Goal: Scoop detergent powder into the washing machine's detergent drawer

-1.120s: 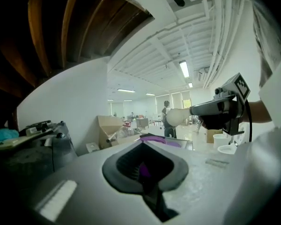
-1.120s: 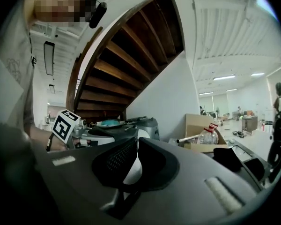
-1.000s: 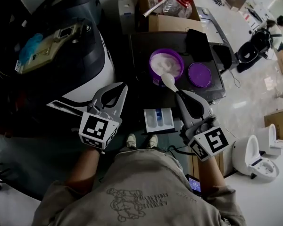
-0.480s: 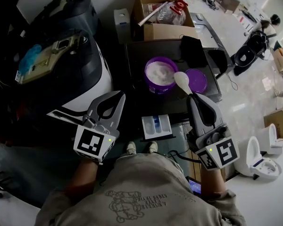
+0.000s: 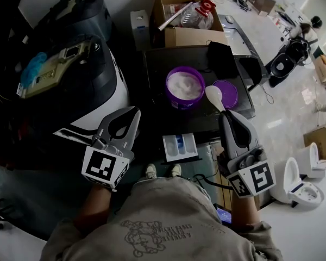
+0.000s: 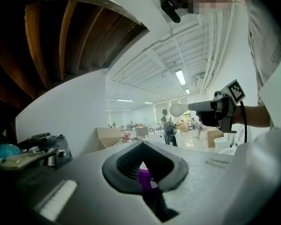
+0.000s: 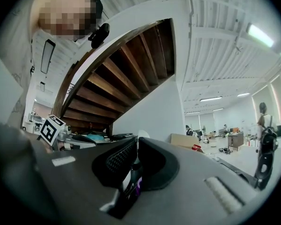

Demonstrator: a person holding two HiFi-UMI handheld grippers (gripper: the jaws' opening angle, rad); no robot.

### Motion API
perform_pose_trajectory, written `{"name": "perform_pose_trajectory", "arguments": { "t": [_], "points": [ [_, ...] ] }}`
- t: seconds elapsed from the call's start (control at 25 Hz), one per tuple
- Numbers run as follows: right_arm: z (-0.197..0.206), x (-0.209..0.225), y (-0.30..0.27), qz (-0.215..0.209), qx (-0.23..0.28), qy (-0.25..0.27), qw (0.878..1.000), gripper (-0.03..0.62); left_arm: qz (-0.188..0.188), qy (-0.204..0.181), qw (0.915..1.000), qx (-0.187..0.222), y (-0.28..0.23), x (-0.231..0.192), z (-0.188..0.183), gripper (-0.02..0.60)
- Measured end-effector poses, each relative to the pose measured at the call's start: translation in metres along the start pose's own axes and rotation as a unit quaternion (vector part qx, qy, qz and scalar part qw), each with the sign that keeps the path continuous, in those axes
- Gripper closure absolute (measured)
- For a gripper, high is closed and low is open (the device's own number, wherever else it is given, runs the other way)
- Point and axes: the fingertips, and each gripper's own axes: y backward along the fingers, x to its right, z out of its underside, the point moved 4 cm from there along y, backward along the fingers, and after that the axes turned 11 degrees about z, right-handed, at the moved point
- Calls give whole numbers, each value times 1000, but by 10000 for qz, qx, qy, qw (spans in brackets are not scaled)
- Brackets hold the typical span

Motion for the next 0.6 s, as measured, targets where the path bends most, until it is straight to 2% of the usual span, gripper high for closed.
{"name": "perform_pose_trajectory", "arguments": {
  "t": [0.6],
  "points": [
    [3, 5, -2, 11, -7, 3, 10000, 560, 26, 82, 10000, -15, -8, 0, 4, 581]
  ]
}}
